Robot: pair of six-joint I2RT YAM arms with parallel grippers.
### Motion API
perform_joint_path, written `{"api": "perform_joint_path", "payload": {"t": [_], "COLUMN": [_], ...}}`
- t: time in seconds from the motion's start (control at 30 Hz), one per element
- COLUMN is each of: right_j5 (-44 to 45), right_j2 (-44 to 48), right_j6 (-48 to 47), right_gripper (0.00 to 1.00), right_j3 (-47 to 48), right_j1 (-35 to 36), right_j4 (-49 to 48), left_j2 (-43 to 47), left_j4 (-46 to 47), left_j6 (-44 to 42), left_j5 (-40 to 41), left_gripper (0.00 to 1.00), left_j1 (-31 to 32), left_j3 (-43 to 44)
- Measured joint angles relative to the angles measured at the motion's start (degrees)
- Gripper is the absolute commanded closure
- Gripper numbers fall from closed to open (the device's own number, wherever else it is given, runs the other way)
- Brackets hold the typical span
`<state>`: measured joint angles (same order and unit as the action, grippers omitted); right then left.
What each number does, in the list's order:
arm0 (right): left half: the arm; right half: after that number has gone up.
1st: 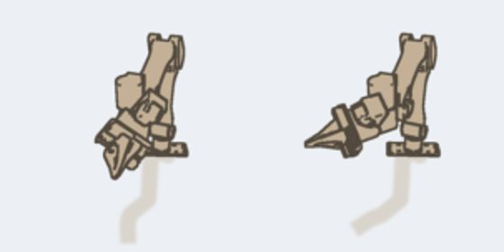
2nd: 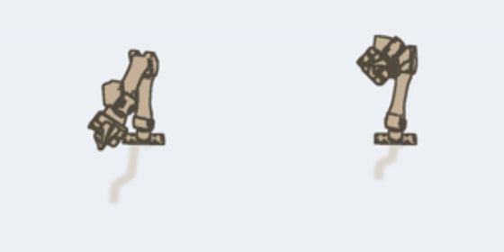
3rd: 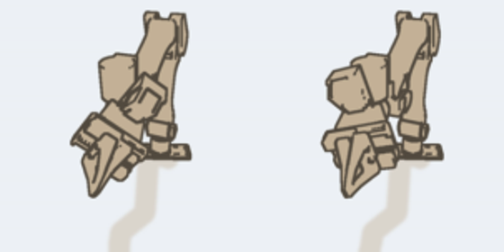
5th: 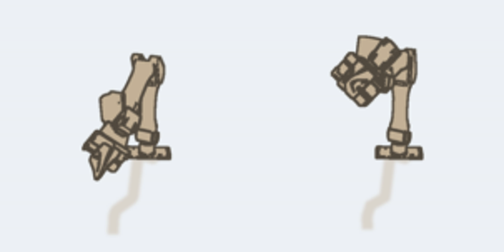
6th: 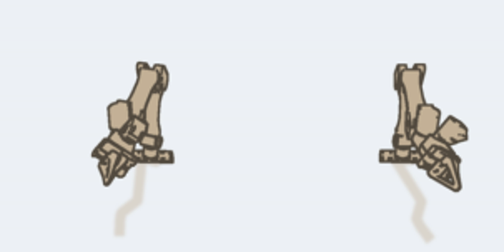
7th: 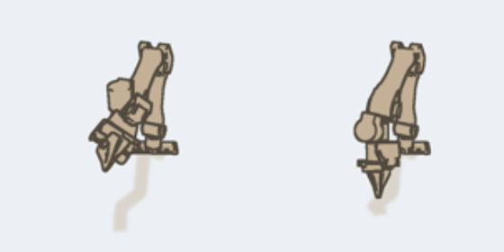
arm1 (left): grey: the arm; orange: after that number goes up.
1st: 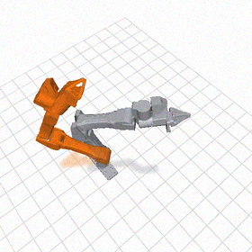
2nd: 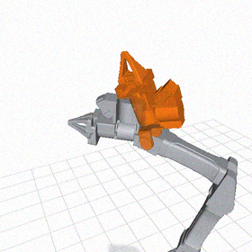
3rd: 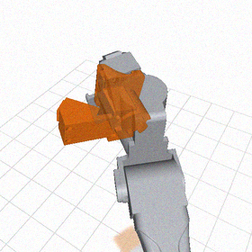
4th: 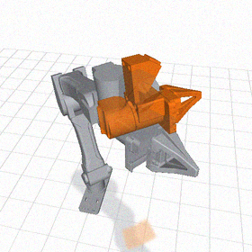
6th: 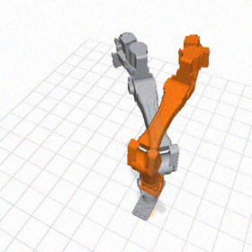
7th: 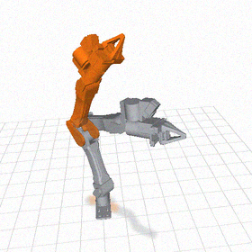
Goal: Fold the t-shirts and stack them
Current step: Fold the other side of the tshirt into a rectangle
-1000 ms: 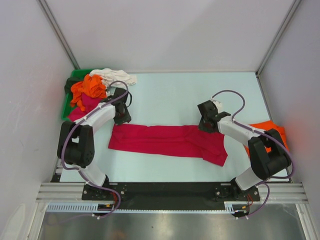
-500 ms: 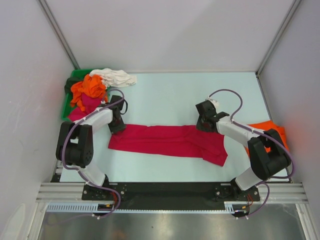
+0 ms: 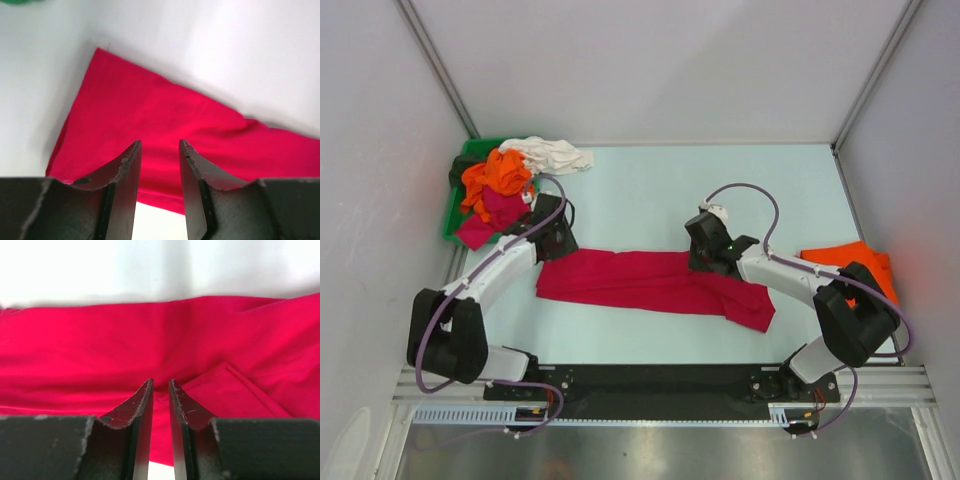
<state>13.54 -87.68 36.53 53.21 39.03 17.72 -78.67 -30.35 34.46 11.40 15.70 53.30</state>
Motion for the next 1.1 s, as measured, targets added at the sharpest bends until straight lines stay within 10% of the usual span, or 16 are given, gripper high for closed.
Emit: {"api": "perform_joint_path", "payload": {"t": [0.53, 1.1], "right_j5": [0.59, 0.52], "right_j2": [2.97, -0.87], "right_j6": [-2.05, -1.18], "right_gripper": [0.76, 0.77], "right_j3": [-0.33, -3.13], "right_j1": [-12.61, -9.53], "right_j4": [2.19, 2.21], "left_j2": [-8.57, -9.25], "left_j4": [1.51, 1.70], "left_j6": [1.11, 1.55], "left_j5": [-4.04, -5.99], "left_gripper": [0.61, 0.62], "left_j1": [0.15, 0.15], "left_j3": [-6.14, -6.01]}}
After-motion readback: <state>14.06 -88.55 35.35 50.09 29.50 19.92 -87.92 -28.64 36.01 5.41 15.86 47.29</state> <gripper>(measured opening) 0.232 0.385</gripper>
